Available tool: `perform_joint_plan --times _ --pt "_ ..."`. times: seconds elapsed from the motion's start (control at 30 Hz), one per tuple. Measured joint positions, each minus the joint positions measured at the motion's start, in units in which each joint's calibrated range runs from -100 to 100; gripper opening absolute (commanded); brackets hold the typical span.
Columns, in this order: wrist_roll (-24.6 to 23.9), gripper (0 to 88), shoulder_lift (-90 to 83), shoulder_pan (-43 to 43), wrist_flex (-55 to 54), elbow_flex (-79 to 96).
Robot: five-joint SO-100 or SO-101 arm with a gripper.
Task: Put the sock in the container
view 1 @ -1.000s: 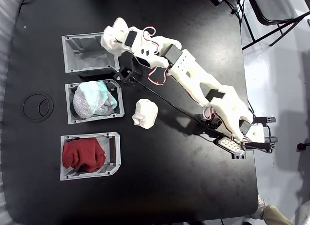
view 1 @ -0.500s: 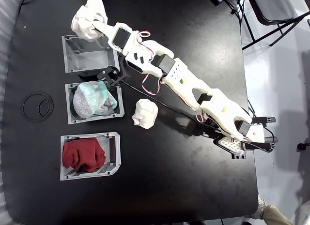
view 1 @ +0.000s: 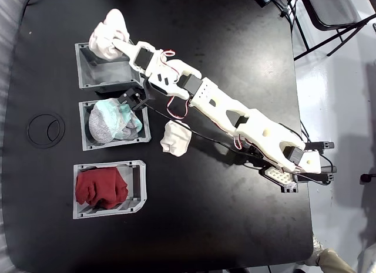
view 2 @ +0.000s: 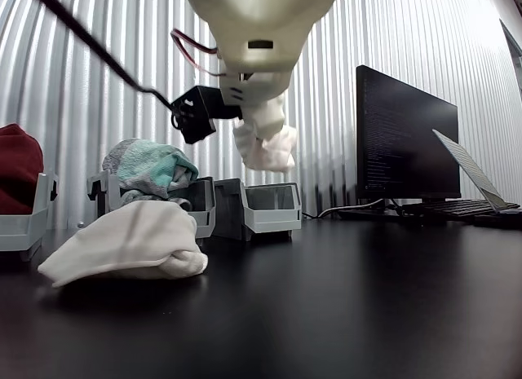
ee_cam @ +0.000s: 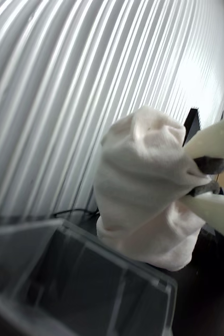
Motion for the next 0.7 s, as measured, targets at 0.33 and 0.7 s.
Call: perform_joint_plan --times 0.33,0.7 --pt "0.0 27.3 1.4 0.2 0.0 0.1" --pt "0.0 31.0 1.4 -0.2 0.0 0.1"
